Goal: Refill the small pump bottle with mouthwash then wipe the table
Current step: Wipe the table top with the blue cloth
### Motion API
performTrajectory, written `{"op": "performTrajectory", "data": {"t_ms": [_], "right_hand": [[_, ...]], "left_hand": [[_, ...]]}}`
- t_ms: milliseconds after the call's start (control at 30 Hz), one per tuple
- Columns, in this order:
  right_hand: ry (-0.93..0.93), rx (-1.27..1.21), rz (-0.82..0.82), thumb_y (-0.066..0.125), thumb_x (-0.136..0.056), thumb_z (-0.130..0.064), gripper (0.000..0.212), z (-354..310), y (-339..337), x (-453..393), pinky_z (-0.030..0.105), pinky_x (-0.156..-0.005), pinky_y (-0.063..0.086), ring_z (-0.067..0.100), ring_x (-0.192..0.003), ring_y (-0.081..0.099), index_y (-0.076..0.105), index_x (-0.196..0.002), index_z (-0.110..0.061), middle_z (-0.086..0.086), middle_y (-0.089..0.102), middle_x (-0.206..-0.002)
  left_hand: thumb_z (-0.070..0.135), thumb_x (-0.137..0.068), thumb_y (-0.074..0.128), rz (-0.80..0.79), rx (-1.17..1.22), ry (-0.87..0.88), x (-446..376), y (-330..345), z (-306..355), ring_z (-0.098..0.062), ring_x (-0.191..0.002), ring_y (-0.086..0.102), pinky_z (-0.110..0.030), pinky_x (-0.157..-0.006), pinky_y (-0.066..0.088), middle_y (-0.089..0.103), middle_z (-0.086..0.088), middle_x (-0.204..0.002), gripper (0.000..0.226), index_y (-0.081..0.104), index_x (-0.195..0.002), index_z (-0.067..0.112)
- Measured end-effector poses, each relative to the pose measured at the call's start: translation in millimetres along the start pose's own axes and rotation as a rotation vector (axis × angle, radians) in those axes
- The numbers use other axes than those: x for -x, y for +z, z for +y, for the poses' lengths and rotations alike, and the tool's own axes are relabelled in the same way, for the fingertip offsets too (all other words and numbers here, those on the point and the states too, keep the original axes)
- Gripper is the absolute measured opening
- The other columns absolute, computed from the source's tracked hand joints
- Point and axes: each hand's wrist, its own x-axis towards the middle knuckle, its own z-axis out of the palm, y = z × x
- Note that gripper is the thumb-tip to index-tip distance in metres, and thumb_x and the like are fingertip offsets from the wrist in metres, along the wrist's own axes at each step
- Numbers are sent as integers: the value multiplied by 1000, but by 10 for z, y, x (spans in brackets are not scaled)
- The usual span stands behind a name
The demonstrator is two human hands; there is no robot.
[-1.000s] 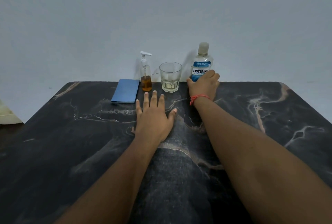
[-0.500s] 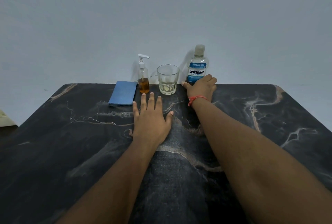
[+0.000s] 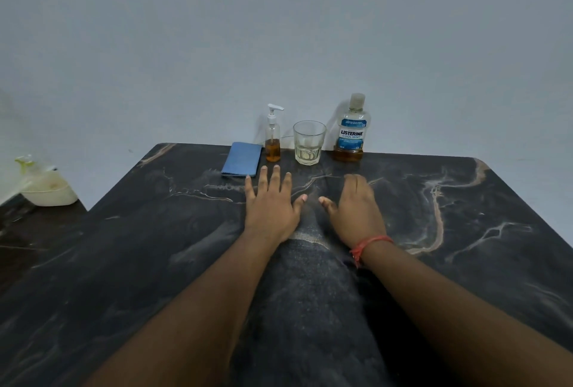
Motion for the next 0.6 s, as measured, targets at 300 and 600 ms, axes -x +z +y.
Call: {"op": "performTrajectory", "data": {"t_ms": [300, 600], "right_hand": [[-111, 116, -74, 50, -92, -57, 72, -422, 137, 91, 42, -120, 26, 28, -144, 29, 35, -144, -9, 12, 36, -152], [-99, 177, -127, 31, -93, -67, 75, -232, 319, -92, 48, -120, 22, 29, -147, 22, 30, -147, -15, 10, 28, -158]], "left_hand": [[66, -100, 13, -53, -58, -92, 122, -100, -671, -31, -155, -3, -62, -120, -3, 8, -7, -170, 74, 16, -160, 22], [63, -102, 15, -98, -7, -183, -364, 5, -1019, -35, -155, -2, -60, -122, -1, 6, -12, -169, 70, 11, -161, 26]]}}
